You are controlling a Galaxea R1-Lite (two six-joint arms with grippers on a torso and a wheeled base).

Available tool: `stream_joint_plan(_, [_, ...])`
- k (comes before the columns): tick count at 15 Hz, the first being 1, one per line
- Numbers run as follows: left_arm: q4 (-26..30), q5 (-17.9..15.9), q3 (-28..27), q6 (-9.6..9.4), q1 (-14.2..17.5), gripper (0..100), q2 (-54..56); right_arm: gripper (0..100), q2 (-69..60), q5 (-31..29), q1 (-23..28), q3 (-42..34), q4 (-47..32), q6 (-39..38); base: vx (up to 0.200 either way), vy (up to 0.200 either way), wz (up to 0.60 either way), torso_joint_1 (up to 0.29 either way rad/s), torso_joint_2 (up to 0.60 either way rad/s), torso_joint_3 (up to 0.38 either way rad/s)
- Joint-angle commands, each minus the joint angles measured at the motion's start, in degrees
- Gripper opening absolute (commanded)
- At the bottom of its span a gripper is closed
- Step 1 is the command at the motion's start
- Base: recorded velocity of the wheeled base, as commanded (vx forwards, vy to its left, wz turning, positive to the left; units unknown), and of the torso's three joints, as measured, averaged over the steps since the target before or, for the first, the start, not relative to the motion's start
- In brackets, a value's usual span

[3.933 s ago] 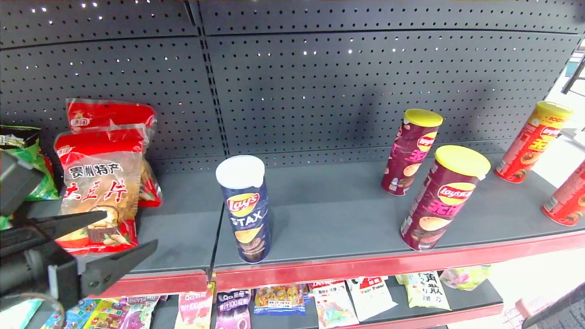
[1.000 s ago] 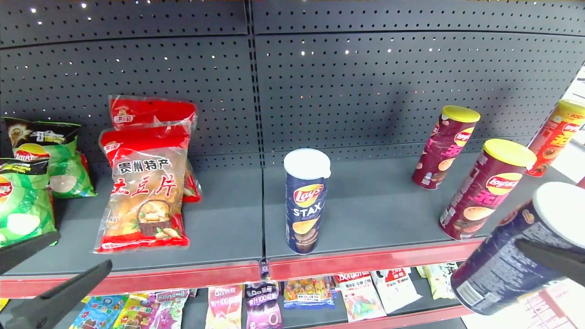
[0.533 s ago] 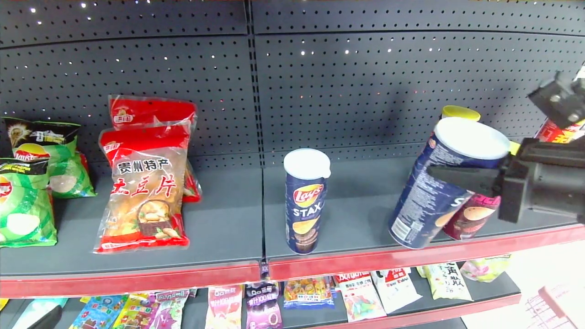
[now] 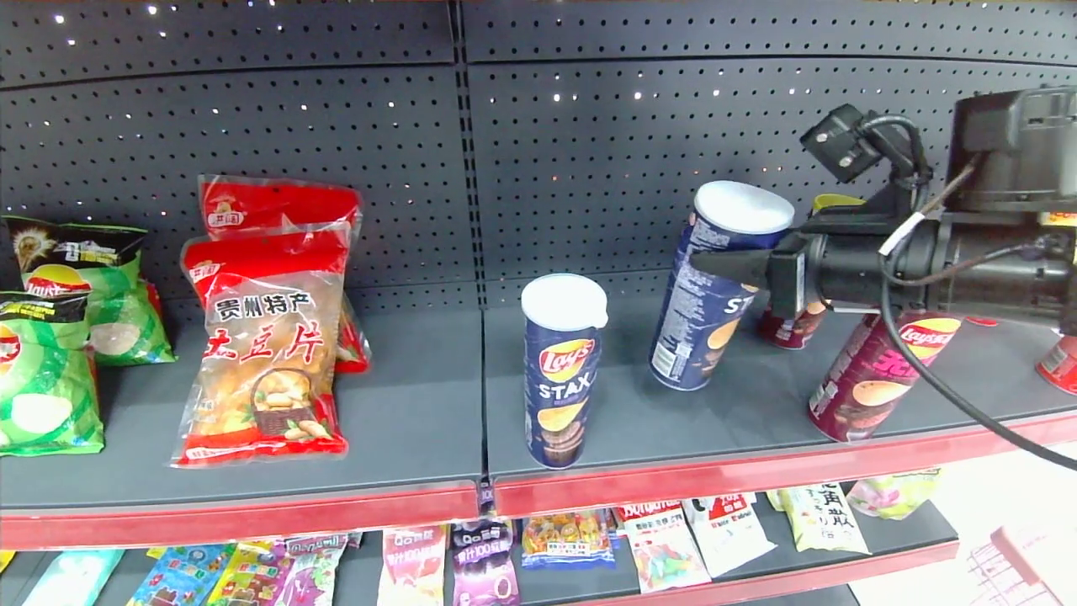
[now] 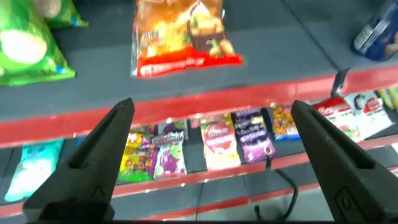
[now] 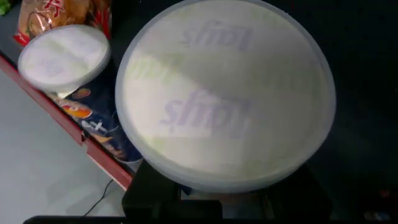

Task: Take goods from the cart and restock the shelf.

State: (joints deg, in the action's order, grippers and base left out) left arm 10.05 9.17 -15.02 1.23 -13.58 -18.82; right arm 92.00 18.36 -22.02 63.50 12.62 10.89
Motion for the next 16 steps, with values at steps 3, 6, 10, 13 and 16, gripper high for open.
stream_joint_plan(3, [4.37, 0.5, 1.31, -0.18, 0.13, 100, 6.96, 0, 11.18, 2.21, -0.13, 9.01, 0.65, 0.36, 0.0, 0.0, 0.0, 0.0, 0.0, 0.0])
stream_joint_plan(6, [4.28, 0.32, 2.36, -0.18, 0.13, 100, 7.31, 0, 16.72, 2.56, -0.22, 14.99, 0.65, 0.8, 0.0, 0.0, 0.0, 0.0, 0.0, 0.0])
stream_joint_plan(10, [4.28, 0.15, 6.14, -0.44, 0.13, 100, 13.02, 0, 19.88, 3.88, -1.27, 18.85, 0.65, 0.63, 0.0, 0.0, 0.0, 0.0, 0.0, 0.0])
stream_joint_plan(13, [3.58, -0.03, 7.46, -0.7, 0.13, 100, 13.02, 0, 21.02, 4.14, -2.77, 19.29, 0.65, 0.72, 0.0, 0.0, 0.0, 0.0, 0.0, 0.0])
stream_joint_plan(16, [3.05, -1.08, 7.81, -1.32, 0.05, 100, 13.11, 0, 23.4, 4.14, -3.47, 20.7, 0.65, 0.72, 0.0, 0.0, 0.0, 0.0, 0.0, 0.0])
